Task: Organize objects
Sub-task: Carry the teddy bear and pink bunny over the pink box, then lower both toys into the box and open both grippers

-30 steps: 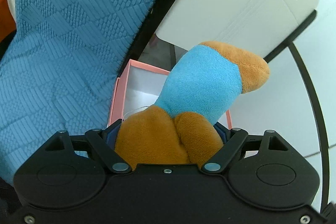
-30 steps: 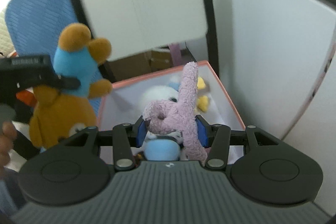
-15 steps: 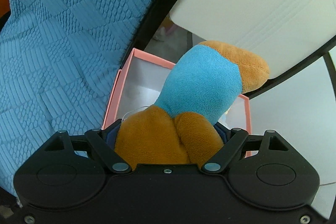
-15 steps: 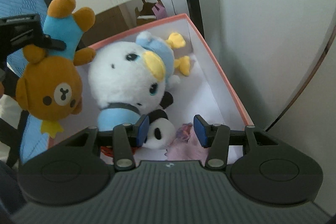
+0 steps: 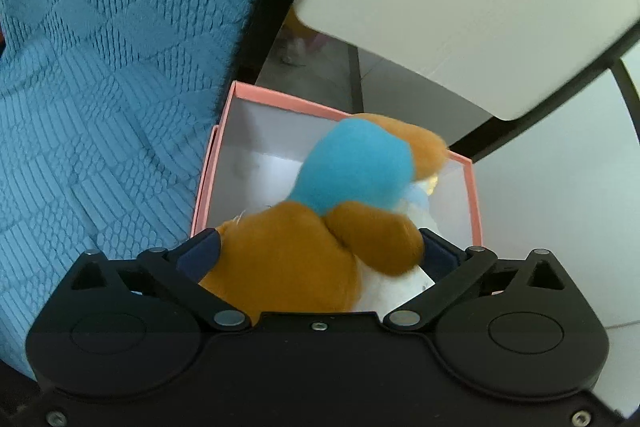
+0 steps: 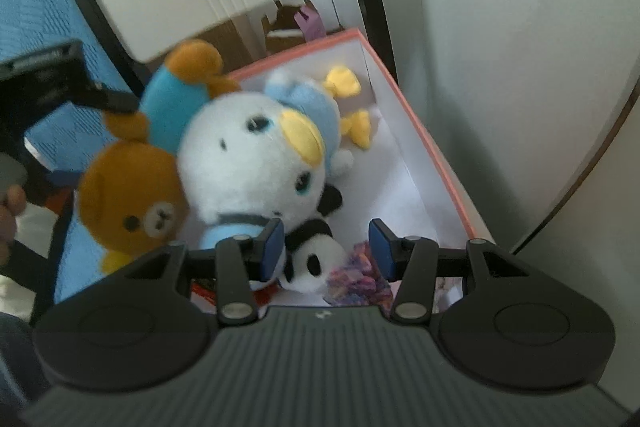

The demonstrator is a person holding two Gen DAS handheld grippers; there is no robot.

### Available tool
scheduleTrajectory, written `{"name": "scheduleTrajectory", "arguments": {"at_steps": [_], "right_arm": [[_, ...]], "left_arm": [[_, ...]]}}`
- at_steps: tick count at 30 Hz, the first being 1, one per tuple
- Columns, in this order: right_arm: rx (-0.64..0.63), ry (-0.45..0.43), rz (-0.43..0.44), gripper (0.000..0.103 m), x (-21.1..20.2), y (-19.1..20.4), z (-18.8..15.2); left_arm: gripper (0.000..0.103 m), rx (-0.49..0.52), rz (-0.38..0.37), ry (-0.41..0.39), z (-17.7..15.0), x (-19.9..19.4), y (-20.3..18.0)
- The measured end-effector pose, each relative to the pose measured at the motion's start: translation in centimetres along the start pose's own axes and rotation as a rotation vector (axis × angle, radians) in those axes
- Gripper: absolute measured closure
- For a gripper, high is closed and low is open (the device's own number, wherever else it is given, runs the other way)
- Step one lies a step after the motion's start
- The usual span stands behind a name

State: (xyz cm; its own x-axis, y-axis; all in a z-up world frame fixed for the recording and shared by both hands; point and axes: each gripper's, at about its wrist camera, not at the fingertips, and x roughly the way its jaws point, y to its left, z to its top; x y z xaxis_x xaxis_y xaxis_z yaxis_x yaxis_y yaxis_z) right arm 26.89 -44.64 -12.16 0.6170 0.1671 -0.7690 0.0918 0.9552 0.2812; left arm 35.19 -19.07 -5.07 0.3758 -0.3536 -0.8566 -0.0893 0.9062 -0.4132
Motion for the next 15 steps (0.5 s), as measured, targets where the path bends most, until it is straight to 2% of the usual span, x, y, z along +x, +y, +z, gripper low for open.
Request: {"name": "scheduleTrajectory", "arguments": {"at_steps": [4,15], "right_arm": [[0.006,-0.055,0.017,0.052,-2.9,1.0,0.8],[-0.015,-0.204,0.072,0.052,-12.5,5.0,1.5]], "left_arm": [[0.001,0.03,-0.029,-0.019,-0.6,-2.4,-0.5],[0.001,0.176,-0.077,-0.158,-3.6,-12.8,-1.8]]}}
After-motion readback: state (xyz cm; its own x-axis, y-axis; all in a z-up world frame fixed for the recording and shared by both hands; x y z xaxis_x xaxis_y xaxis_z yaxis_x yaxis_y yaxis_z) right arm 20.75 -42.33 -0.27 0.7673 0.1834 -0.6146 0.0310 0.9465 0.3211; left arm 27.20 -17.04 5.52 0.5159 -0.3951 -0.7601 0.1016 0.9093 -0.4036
